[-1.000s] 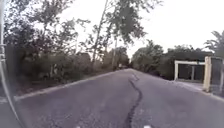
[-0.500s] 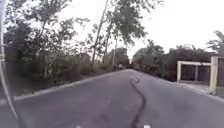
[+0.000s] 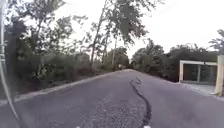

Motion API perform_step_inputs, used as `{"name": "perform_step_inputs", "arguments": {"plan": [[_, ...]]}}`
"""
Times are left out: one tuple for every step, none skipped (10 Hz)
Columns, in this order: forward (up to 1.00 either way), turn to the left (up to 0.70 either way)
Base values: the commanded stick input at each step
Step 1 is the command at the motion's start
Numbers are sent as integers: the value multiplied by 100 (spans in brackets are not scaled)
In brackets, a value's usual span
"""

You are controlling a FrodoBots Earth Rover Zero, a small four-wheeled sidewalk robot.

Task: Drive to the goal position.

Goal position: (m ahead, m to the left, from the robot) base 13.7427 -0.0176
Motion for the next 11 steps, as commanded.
{"name": "perform_step_inputs", "arguments": {"plan": [[70, 0], [70, -14], [70, -28], [70, -35], [70, -35], [70, -35], [70, -35], [70, -35], [70, -35], [70, -35], [70, -6]]}}
